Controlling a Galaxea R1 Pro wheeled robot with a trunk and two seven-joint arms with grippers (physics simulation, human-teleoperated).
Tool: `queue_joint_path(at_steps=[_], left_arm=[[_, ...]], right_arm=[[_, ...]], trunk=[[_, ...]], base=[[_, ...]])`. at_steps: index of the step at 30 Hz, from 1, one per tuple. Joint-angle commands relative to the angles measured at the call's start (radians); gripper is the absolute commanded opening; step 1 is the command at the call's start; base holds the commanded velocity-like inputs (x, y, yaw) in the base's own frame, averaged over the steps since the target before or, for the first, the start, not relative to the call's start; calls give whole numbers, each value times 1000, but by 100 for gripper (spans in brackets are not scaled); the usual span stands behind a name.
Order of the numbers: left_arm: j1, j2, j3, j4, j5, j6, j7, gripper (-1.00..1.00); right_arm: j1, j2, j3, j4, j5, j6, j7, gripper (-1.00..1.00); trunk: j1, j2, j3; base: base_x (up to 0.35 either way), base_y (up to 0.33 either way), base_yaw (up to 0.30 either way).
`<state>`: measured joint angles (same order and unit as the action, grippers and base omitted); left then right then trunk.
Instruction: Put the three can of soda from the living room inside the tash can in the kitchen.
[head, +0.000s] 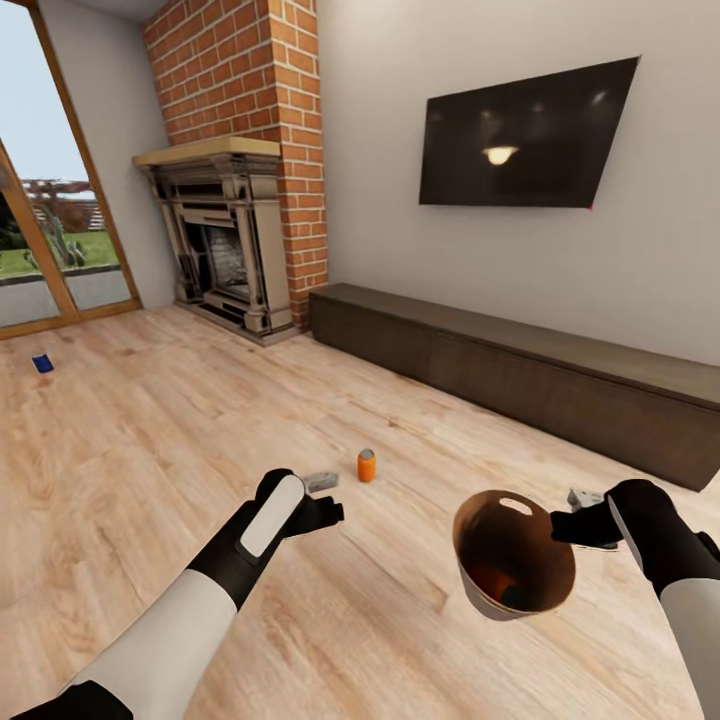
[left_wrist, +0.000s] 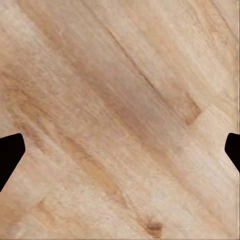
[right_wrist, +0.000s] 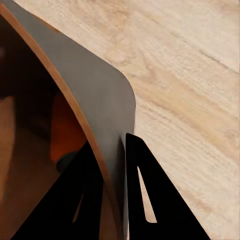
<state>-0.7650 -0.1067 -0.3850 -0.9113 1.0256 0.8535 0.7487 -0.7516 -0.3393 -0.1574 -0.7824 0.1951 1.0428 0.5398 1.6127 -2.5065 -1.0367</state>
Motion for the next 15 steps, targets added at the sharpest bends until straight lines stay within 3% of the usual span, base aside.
queue_joint_path(at_steps=[1,8,12,15], left_arm=[[0,0,0,0,-1,0,-5,100],[1,7,0,1,-4,-1,-15,100],[4,10,0,2,-5,-2,-15,100],[5,10,0,2,-5,-2,-15,100]], right_arm=[[1,1,-1,-6,-20,4,3,-100],[4,2,0,-23,-20,4,3,-100],[6,9,63,-24,-22,4,8,-100],[7,12,83,-25,-23,4,9,-100]], trunk=[[0,0,0],[0,0,0],[0,0,0],[0,0,0]], base=[[344,-113,0],[343,-113,-74],[344,-113,-128],[344,-113,-24]])
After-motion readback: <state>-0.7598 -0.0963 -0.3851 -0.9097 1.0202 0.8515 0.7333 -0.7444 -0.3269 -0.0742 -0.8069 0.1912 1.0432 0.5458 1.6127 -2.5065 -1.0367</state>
